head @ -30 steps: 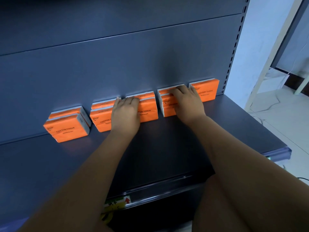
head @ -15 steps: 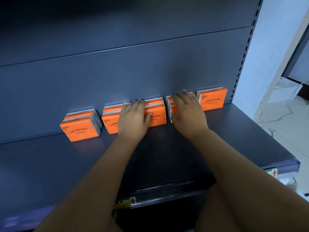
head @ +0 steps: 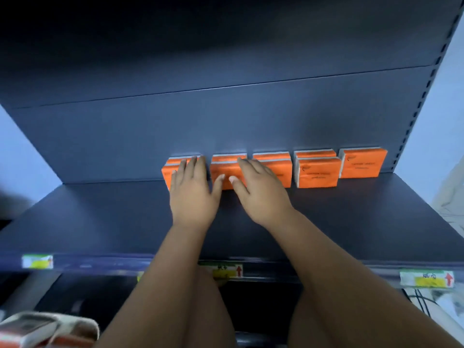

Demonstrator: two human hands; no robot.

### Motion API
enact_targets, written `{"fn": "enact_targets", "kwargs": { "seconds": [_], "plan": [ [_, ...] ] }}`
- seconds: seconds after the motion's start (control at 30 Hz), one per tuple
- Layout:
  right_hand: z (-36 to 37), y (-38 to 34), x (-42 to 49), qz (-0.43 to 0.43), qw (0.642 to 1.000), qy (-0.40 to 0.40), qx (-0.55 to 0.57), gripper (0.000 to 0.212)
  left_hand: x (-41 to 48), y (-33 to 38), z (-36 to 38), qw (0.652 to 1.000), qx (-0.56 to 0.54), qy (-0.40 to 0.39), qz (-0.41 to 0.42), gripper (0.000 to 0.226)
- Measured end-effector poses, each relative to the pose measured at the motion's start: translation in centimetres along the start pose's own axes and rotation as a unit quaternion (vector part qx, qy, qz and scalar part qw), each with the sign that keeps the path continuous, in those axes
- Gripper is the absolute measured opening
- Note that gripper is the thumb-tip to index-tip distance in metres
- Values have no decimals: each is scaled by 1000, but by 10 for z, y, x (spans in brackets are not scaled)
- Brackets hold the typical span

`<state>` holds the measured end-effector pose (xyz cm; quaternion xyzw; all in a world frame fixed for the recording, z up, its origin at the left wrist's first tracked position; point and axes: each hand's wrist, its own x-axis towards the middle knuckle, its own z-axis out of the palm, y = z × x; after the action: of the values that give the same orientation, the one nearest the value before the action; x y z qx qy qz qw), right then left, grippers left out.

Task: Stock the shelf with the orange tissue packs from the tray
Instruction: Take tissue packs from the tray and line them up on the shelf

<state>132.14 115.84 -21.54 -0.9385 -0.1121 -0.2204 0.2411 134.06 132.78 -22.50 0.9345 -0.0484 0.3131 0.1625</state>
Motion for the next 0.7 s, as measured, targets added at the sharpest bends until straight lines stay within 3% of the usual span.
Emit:
{"fn": "enact_targets", "kwargs": {
  "seconds": [0.17, 0.33, 0.57, 0.7],
  "plan": [
    [30, -84, -12, -80, 996, -40, 16, 61, -59, -61, -66, 983, 160, 46, -72, 79],
    [65, -193, -40, -186, 976, -90, 73, 62, -138, -141, -137, 955, 226, 50, -186, 81],
    [122, -301, -119, -372, 901, -220, 48, 64, -273, -211, -220, 916, 270, 48, -293, 76],
    [149, -334, -147, -402, 867, -294, 13, 60, -341, -238, -238, 886, 278, 18, -370, 72]
  ]
}}
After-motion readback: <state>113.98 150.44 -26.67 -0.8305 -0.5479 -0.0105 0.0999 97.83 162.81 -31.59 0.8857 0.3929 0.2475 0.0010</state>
